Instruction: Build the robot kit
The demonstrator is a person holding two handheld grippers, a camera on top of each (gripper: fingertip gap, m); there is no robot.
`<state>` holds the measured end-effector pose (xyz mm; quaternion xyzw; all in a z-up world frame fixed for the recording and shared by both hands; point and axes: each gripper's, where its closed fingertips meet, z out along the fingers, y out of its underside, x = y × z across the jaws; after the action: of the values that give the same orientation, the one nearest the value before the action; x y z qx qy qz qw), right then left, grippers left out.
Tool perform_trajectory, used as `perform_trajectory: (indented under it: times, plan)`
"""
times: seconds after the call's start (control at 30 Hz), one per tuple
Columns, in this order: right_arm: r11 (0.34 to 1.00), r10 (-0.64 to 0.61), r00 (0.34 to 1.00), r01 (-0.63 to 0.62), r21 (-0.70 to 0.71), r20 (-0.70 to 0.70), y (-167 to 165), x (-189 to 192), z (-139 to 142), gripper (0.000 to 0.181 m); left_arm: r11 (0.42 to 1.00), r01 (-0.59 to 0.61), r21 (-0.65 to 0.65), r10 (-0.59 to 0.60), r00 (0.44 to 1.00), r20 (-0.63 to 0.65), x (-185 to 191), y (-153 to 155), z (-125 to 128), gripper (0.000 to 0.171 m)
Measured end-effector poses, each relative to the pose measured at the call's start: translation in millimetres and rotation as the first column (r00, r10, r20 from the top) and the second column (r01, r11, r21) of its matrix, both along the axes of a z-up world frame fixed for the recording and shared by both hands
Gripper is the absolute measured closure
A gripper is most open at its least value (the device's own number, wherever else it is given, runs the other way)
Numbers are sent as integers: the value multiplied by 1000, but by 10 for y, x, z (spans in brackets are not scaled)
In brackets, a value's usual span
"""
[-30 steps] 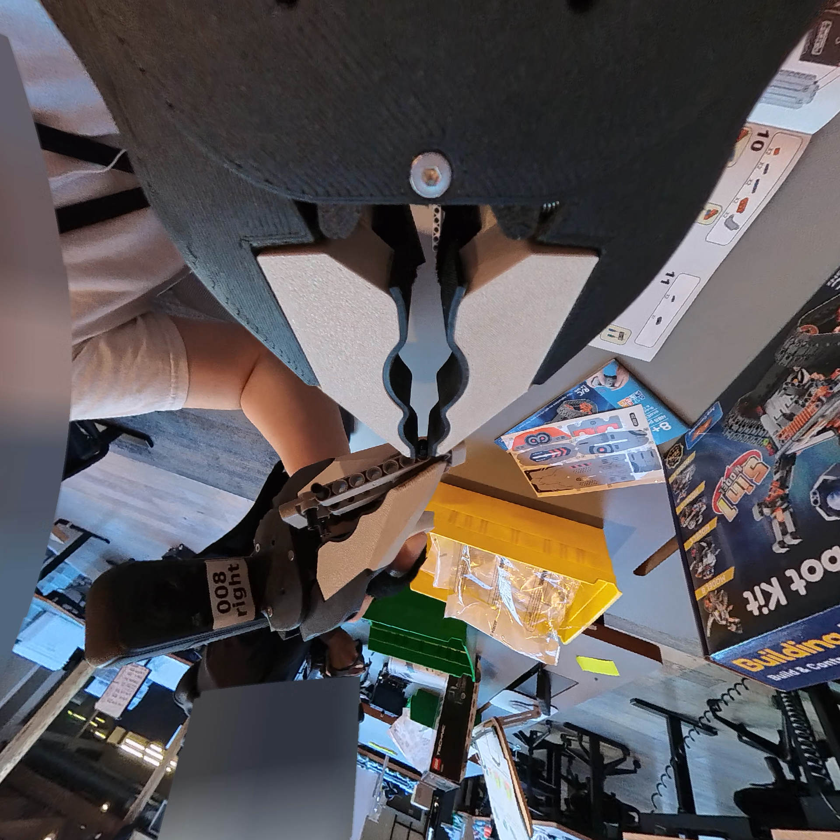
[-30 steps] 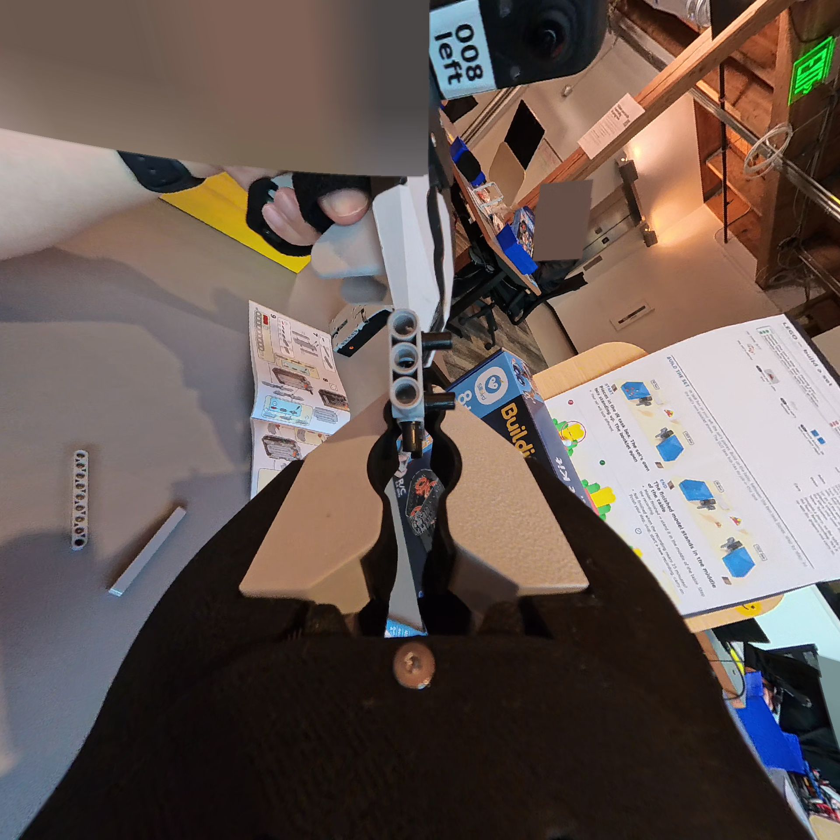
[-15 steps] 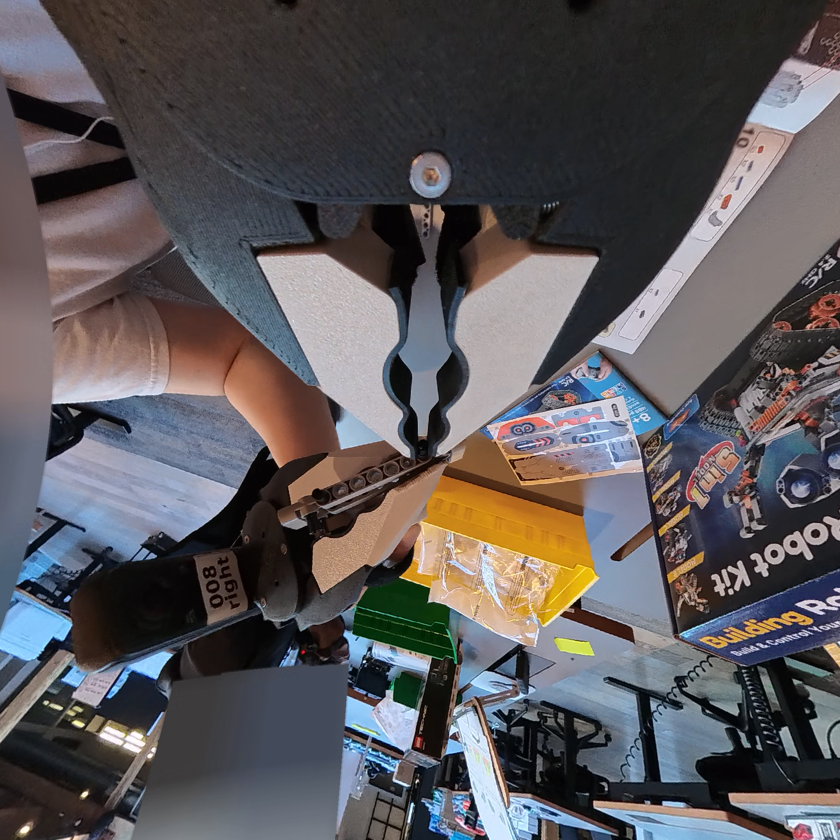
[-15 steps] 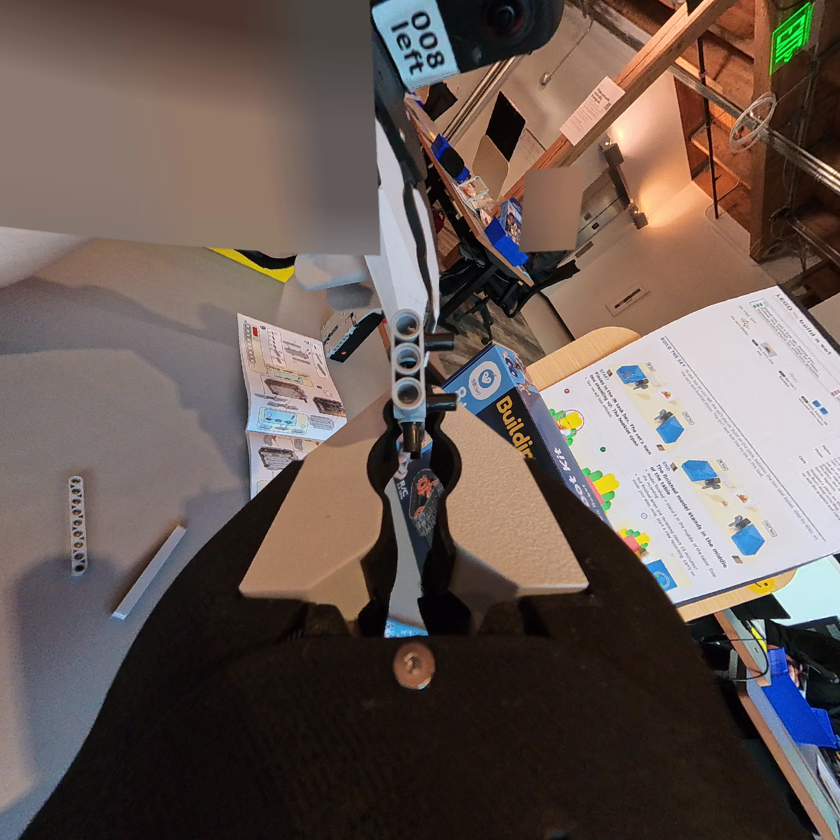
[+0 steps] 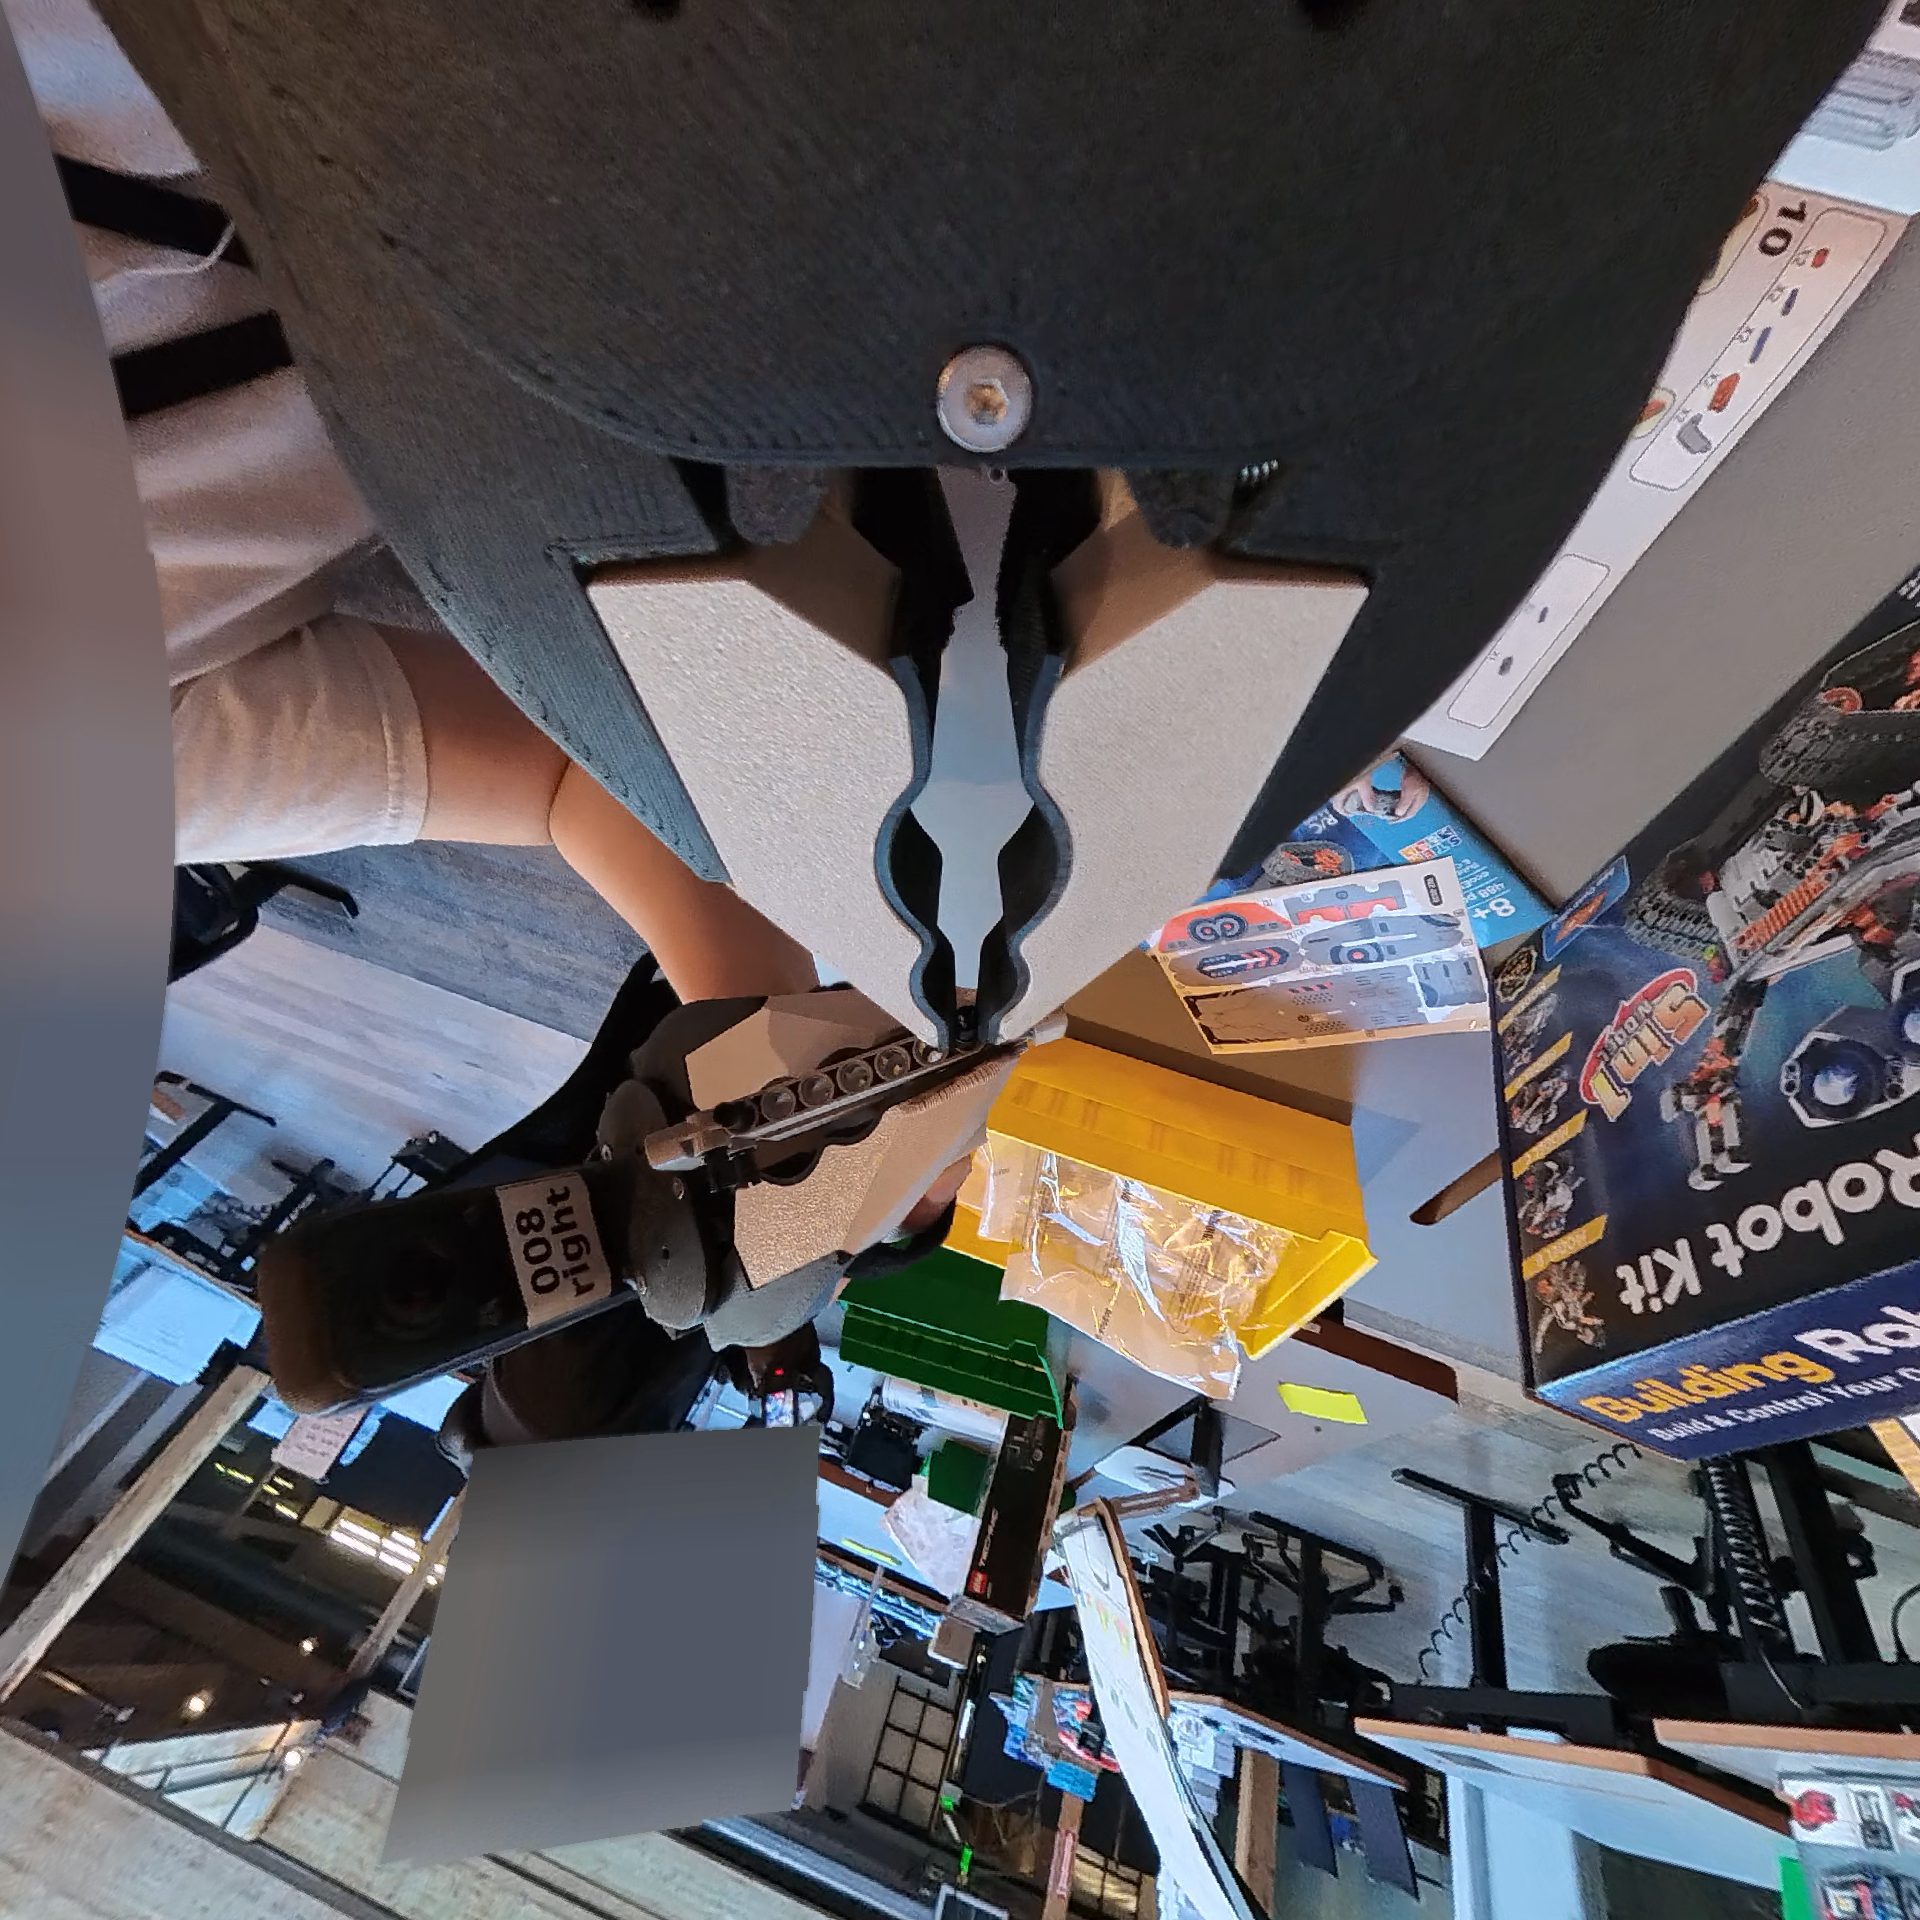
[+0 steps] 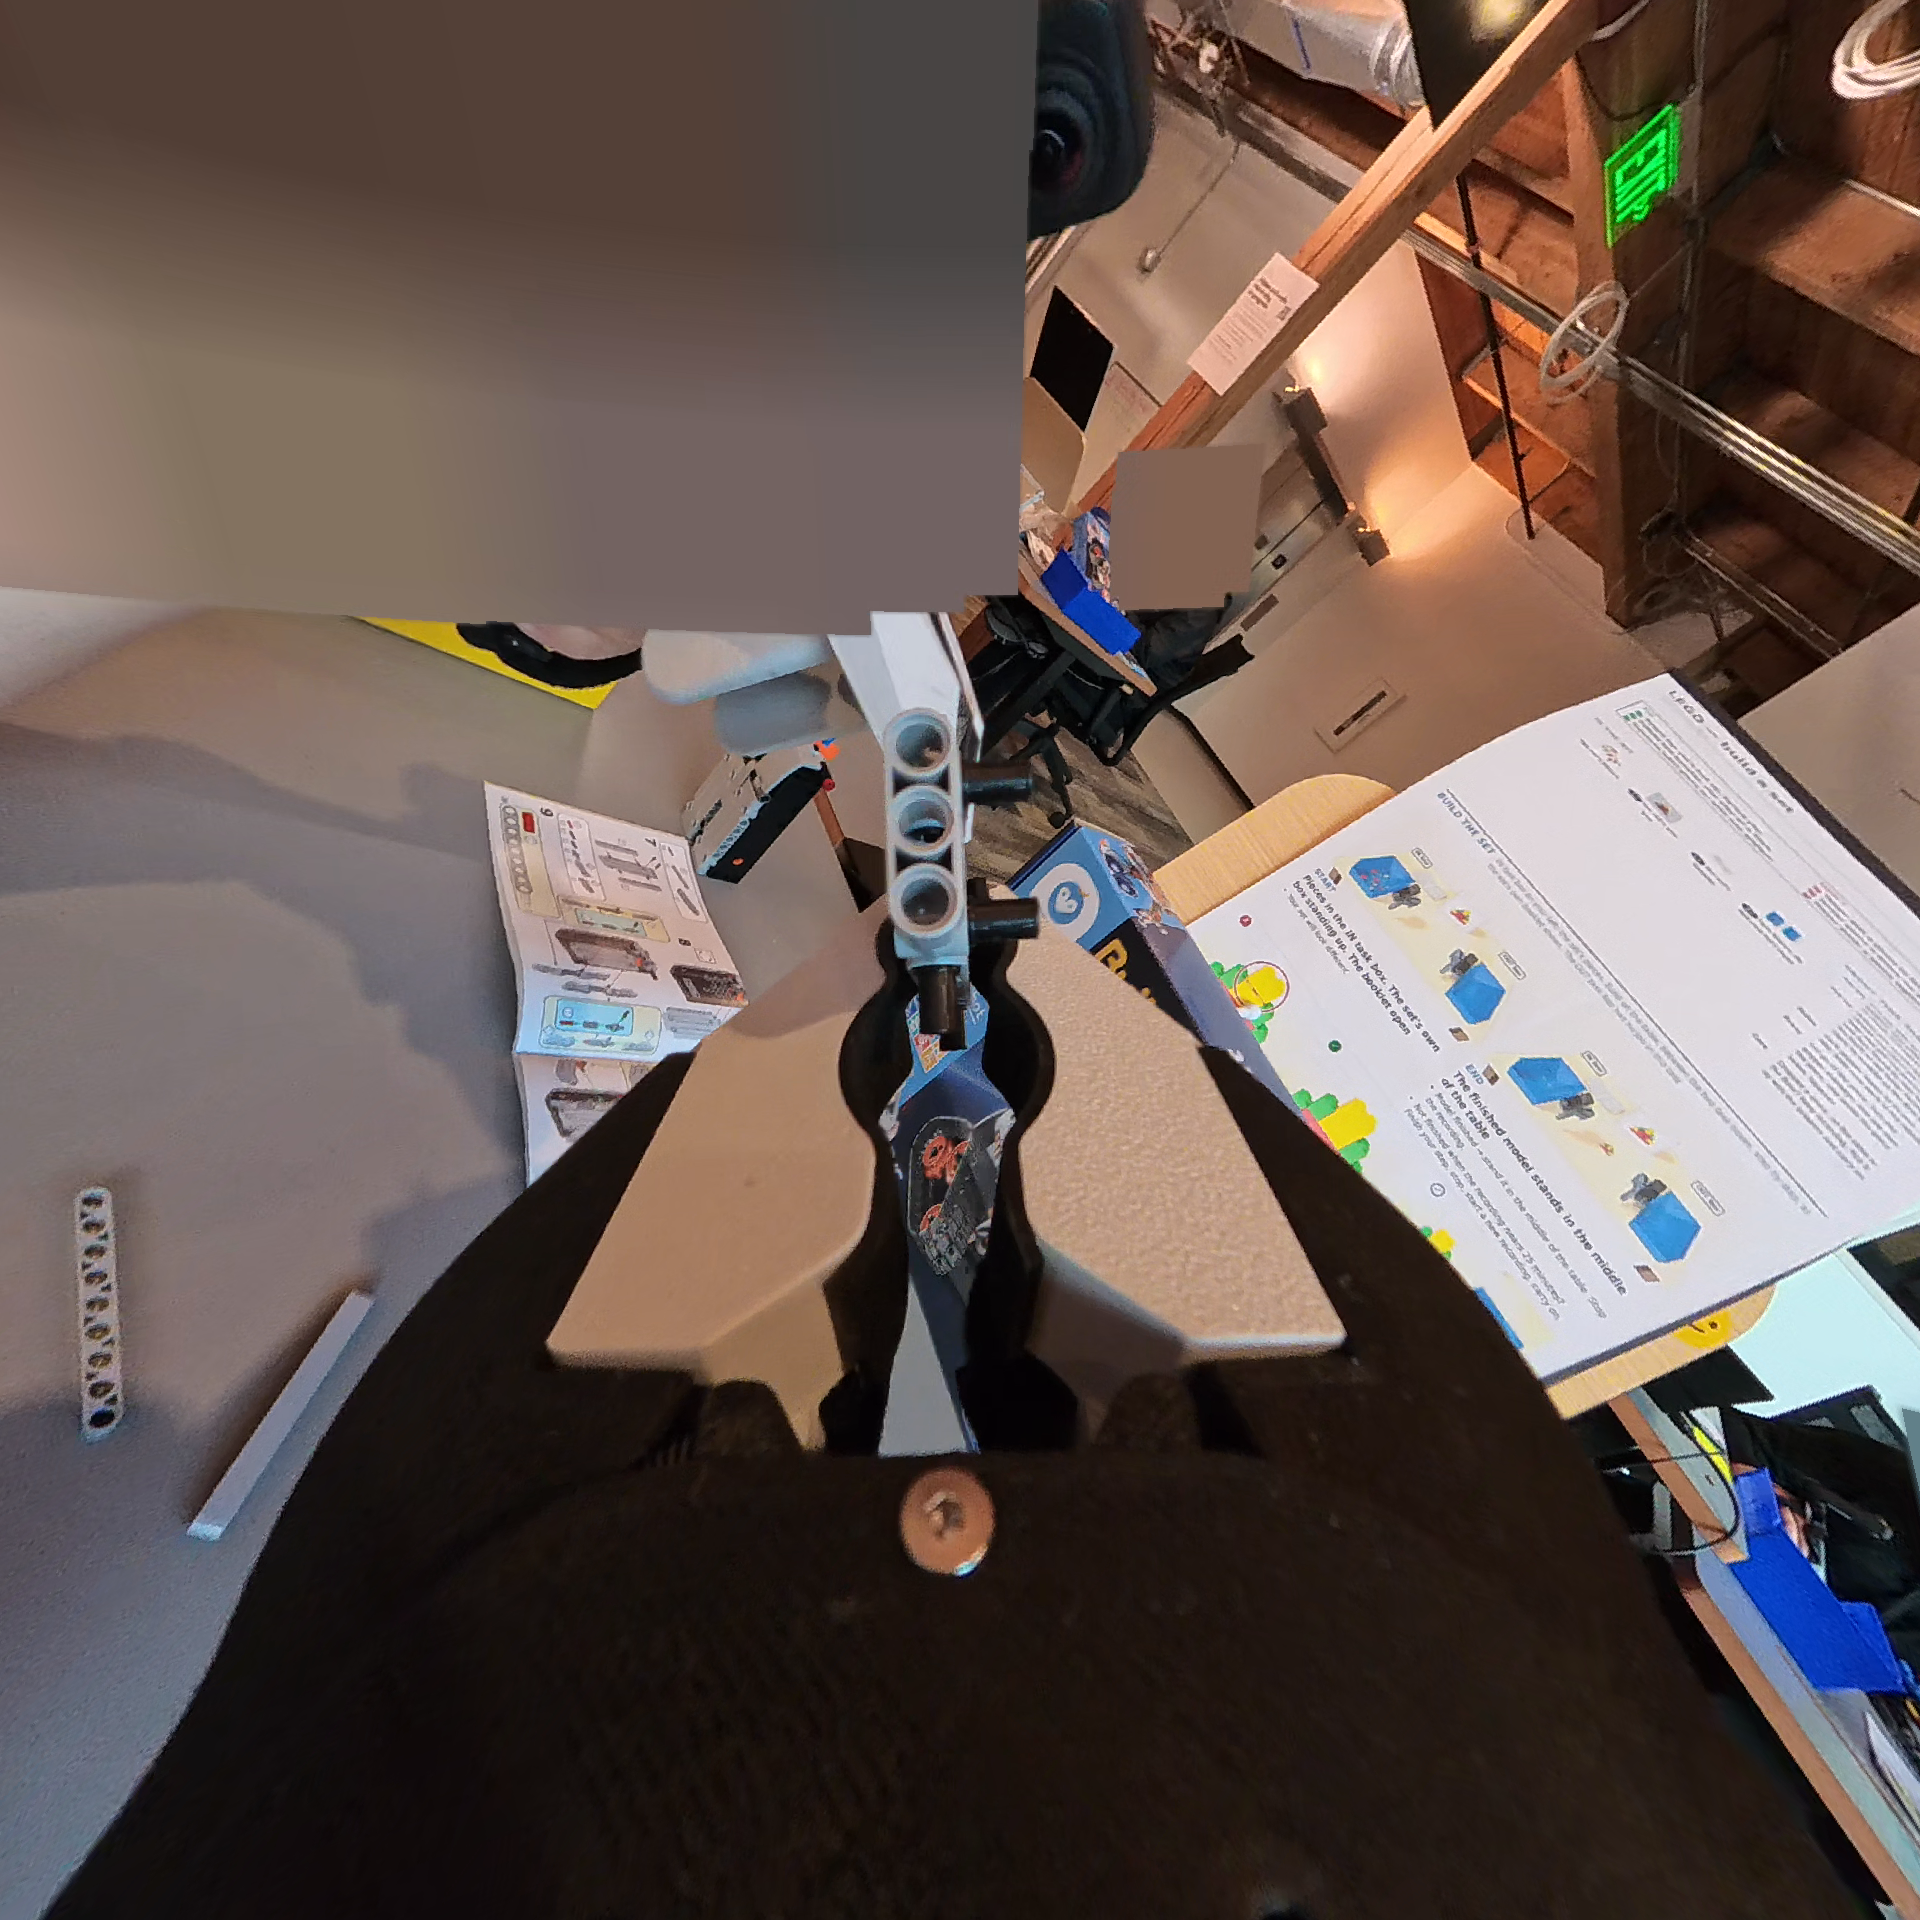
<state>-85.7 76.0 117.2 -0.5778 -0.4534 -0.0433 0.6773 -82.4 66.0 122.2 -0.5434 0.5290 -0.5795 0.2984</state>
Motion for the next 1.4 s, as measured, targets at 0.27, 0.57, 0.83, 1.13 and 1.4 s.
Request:
perform_trajectory:
  times: [0.27,0.57,0.83,1.13,1.4]
  plan:
    - [1000,-29,999,29,2,-41,56,1,31,175,1000,-22,-16,22,1000,14,-7,56,16,170]
    - [999,26,999,-27,21,27,-44,-27,-14,175,999,41,-27,-41,999,8,-19,-30,3,170]
    - [999,51,994,-49,-17,98,-7,-197,-166,175,999,48,-6,-48,999,-5,50,-85,-30,171]
    - [989,71,997,-68,-128,21,65,-155,-238,174,999,16,-45,-16,1000,15,-11,61,-7,170]
    - [377,91,972,169,-911,218,-232,368,-2073,174,971,119,-209,-133,990,-52,-39,42,-208,170]
